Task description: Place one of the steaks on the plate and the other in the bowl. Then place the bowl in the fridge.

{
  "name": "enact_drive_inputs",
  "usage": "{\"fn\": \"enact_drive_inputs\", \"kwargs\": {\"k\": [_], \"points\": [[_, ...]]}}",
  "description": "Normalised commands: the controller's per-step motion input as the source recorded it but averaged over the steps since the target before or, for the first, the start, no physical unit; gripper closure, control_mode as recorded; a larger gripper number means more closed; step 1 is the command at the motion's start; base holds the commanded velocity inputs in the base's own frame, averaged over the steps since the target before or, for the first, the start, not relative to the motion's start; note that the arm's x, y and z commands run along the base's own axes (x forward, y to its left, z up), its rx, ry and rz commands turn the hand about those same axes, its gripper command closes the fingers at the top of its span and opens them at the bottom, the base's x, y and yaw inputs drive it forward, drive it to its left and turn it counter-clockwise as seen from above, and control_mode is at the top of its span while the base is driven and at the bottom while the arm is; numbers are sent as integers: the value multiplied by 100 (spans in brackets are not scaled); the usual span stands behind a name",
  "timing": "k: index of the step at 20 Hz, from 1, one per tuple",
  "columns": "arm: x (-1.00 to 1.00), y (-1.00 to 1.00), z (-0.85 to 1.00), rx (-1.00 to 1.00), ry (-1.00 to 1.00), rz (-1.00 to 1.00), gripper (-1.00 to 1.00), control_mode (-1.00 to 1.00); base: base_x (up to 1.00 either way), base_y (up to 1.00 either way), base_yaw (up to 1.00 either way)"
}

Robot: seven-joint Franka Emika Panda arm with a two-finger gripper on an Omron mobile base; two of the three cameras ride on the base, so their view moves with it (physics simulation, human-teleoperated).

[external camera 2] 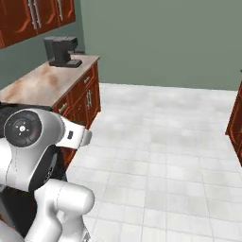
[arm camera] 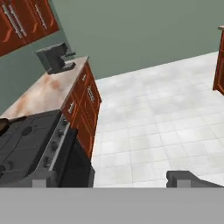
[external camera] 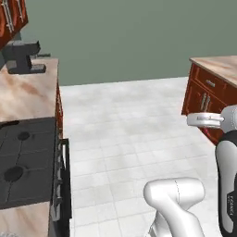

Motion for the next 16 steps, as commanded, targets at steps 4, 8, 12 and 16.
{"fn": "enact_drive_inputs", "kwargs": {"k": [4,8,12,16], "points": [[0,0,0,0,0,0,-100,100,0,0,-100],[0,0,0,0,0,0,-100,100,0,0,-100],[0,0,0,0,0,0,-100,100,0,0,-100],[0,0,0,0,0,0,-100,100,0,0,-100]]}}
